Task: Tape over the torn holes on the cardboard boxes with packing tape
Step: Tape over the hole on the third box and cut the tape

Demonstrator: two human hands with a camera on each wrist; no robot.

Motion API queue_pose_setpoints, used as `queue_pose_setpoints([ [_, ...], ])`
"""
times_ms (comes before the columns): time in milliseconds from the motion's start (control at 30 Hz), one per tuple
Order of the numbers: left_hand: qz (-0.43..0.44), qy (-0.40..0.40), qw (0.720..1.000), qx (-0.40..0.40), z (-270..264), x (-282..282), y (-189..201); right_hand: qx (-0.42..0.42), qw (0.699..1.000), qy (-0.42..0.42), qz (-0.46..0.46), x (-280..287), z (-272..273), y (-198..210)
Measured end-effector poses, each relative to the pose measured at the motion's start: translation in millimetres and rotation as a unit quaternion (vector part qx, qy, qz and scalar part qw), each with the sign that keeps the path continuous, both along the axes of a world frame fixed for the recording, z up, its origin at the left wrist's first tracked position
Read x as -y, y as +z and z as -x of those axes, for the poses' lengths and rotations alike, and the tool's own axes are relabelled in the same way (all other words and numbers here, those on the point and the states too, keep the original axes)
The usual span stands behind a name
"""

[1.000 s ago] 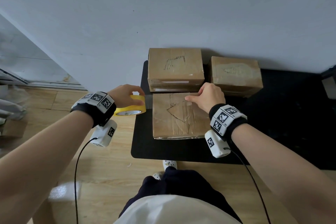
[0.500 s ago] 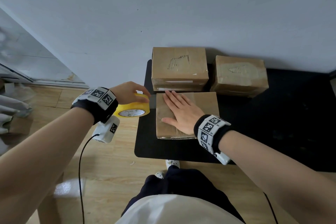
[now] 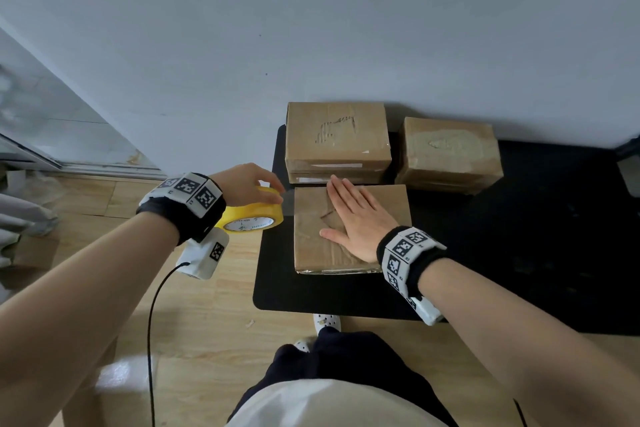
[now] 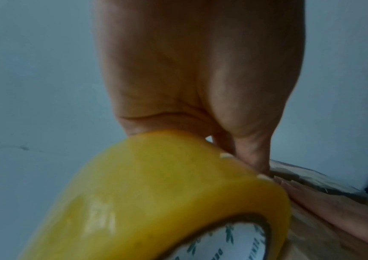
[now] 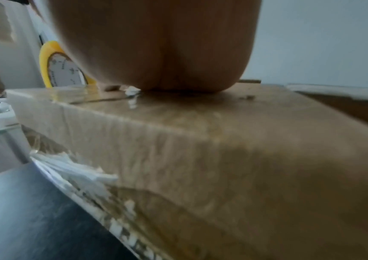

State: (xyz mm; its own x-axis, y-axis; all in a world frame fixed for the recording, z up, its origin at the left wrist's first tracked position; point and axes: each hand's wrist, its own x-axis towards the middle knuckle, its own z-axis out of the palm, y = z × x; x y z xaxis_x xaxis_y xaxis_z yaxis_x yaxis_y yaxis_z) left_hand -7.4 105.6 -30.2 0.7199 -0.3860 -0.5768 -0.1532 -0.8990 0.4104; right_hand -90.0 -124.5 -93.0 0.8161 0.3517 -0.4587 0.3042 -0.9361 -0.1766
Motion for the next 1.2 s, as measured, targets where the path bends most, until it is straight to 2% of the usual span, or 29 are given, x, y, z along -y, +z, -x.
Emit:
queue_pose_setpoints([
  [100,-0.012,-0.009,1.000,-0.007,1,3,1,-0.030,0.999,-0.004,-0.031,3,-3,12],
  [200,-0.018,-0.018,1.000,0.004,3,8,6,-0.042,0.993,-0.045,-0.098,19,1,32],
  [333,-0.023,-0.030,0.999,0.022,4,12,11,0.028,0.977,-0.156,-0.146,56,20,43],
  [467,-0.035,-0.025,0.999,0.029,7,13,10,0.092,0.946,-0.292,-0.106,90,43,33],
  [567,-0.039,-0.018,0.999,0.026,9,14,10,0.043,0.932,-0.360,-0.013,100,57,21],
  [700,-0.041,-0.010,0.999,0.026,11,15,14,-0.056,0.917,-0.394,0.032,91,70,3],
  [967,-0.053,-0.012,0.998,0.027,13,17,18,-0.085,0.886,-0.457,-0.005,81,72,-18],
  [1200,-0.049,-0.004,0.999,0.023,13,13,11,-0.095,0.874,-0.476,-0.023,85,72,-25],
])
